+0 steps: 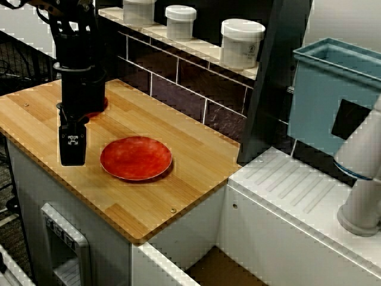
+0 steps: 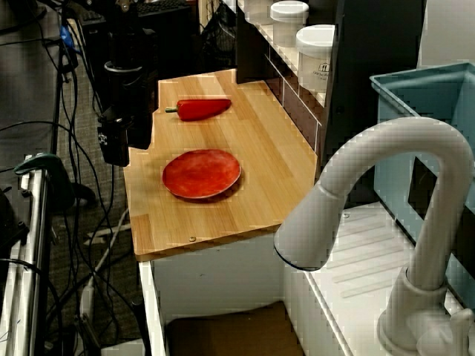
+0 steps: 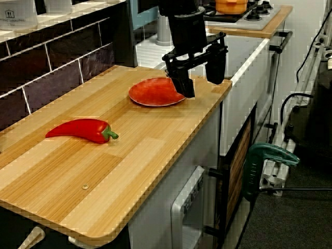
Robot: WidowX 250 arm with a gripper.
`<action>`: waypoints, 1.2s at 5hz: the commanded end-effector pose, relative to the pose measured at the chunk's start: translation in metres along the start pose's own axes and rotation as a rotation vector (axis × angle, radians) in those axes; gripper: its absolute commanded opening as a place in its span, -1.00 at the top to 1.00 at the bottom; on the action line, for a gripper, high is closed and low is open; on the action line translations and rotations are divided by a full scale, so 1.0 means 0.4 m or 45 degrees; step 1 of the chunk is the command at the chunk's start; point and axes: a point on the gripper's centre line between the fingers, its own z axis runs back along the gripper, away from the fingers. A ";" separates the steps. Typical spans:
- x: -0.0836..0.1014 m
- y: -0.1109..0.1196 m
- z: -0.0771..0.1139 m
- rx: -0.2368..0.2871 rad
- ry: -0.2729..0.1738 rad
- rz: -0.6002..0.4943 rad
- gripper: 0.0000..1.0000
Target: Put the object on the plate
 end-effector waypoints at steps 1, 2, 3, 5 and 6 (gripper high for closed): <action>0.000 0.000 0.000 0.000 0.000 0.000 -1.00; 0.010 0.054 0.031 -0.009 0.002 0.095 -1.00; 0.017 0.097 0.075 0.052 -0.091 0.142 -1.00; 0.011 0.211 0.137 0.214 -0.291 0.400 -1.00; -0.001 0.263 0.158 0.323 -0.372 0.508 -1.00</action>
